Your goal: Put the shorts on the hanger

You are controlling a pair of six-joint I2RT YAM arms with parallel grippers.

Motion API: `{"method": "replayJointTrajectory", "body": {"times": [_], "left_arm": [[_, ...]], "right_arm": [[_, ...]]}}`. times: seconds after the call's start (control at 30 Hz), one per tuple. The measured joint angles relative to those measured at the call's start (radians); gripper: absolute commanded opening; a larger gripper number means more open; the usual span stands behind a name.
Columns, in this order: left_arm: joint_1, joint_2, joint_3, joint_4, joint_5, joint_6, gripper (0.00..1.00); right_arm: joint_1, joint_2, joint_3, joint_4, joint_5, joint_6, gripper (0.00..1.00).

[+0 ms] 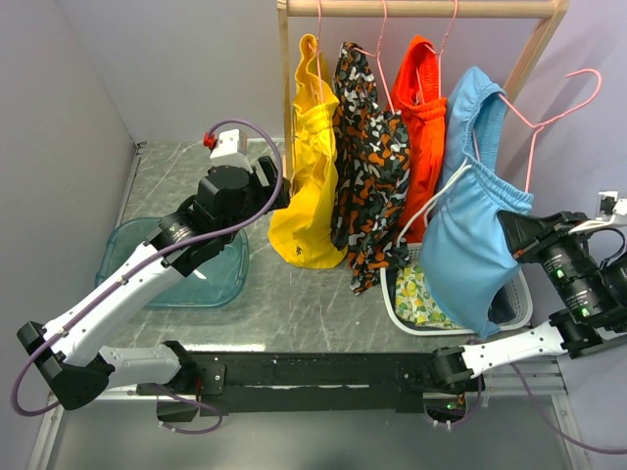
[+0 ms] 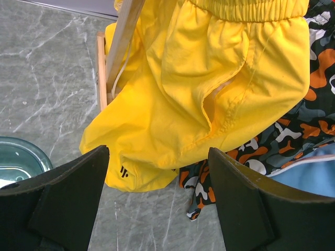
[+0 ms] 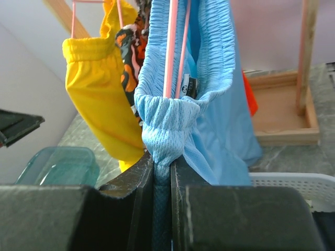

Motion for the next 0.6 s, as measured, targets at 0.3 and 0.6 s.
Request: {"method": "replayJointTrajectory", "body": {"times": [0.3,0.6], "left_arm": [[0.0,0.004,0.0,0.002,0.005,-0.001,0.8],[0.0,0.01,0.0,0.017,0.029,-0.003,0.8]], "right_arm": [[-0.185,0.148,0.06,-0.013,0.002,-0.016,0.0],[-0.274,0.25,0.01,0.073,-0.003,-0.127,0.0]]}}
